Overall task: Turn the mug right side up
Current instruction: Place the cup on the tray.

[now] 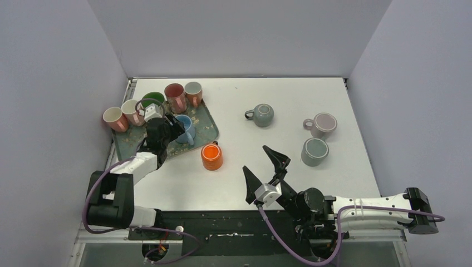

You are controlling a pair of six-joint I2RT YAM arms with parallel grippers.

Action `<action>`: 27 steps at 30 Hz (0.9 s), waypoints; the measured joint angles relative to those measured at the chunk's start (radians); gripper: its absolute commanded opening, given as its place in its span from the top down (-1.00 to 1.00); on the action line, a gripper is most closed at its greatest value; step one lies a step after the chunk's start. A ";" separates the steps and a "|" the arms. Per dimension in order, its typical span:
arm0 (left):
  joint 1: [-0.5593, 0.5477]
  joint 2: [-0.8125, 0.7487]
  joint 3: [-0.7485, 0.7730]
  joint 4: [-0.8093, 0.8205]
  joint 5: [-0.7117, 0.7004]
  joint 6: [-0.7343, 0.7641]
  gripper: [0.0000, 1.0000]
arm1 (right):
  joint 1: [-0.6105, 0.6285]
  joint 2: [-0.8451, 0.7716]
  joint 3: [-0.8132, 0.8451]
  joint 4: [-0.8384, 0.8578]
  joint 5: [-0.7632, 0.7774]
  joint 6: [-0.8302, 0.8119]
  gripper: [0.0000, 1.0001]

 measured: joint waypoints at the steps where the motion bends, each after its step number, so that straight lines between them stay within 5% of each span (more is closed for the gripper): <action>1: 0.000 0.016 0.006 0.014 0.003 0.008 -0.26 | 0.000 0.000 0.000 -0.003 0.000 0.000 -1.00; 27: -0.021 0.361 0.160 0.335 0.232 -0.079 -0.19 | 0.004 0.028 0.033 0.013 0.081 0.143 -1.00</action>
